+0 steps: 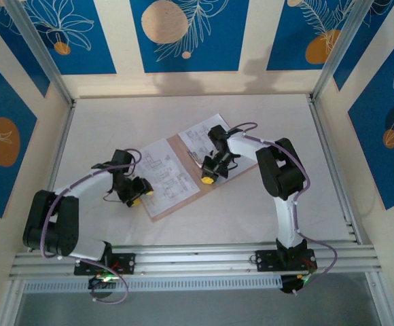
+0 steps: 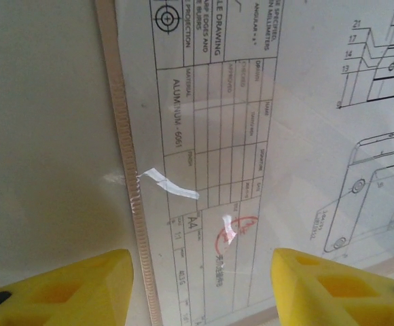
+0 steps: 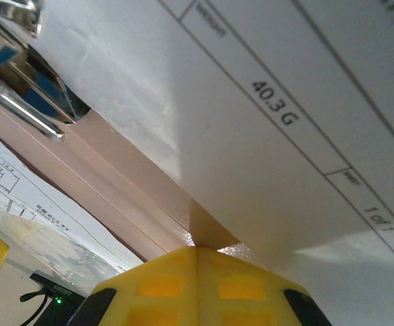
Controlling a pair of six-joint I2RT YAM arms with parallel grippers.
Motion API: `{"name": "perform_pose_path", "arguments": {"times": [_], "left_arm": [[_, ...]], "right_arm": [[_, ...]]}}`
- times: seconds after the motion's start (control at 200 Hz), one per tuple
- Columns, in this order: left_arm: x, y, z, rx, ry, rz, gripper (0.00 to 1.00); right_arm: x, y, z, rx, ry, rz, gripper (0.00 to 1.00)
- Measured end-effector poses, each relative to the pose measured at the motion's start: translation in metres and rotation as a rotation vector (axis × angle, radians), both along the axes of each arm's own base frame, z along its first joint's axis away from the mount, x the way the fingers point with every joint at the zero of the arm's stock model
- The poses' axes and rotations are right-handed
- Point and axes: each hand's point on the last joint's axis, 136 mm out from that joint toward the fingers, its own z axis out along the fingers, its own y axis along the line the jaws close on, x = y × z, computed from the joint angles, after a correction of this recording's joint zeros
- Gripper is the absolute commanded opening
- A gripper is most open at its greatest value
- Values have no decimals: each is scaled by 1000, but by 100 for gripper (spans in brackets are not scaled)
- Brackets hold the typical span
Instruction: Put the files into the folder
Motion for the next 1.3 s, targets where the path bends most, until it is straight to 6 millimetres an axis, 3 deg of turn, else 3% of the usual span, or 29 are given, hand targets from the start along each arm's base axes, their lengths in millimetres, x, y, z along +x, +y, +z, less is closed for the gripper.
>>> {"name": "perform_pose_path", "arguments": {"times": [0.325, 0.715, 0.905, 1.13, 1.295], "left_arm": [[4, -2, -10, -10, -21, -6, 53], [4, -5, -3, -49, -124, 16, 48], [17, -11, 17, -90, -239, 20, 47], [31, -37, 56, -220, -388, -26, 45], [34, -46, 68, -263, -423, -38, 34]], "right_arm": [[0, 0, 0, 7, 7, -2, 0], [0, -1, -1, 26, 29, -13, 0], [1, -6, -1, 28, 51, -25, 0], [0, -3, -1, 45, 68, -24, 0], [-1, -3, 0, 53, 75, -25, 0]]}}
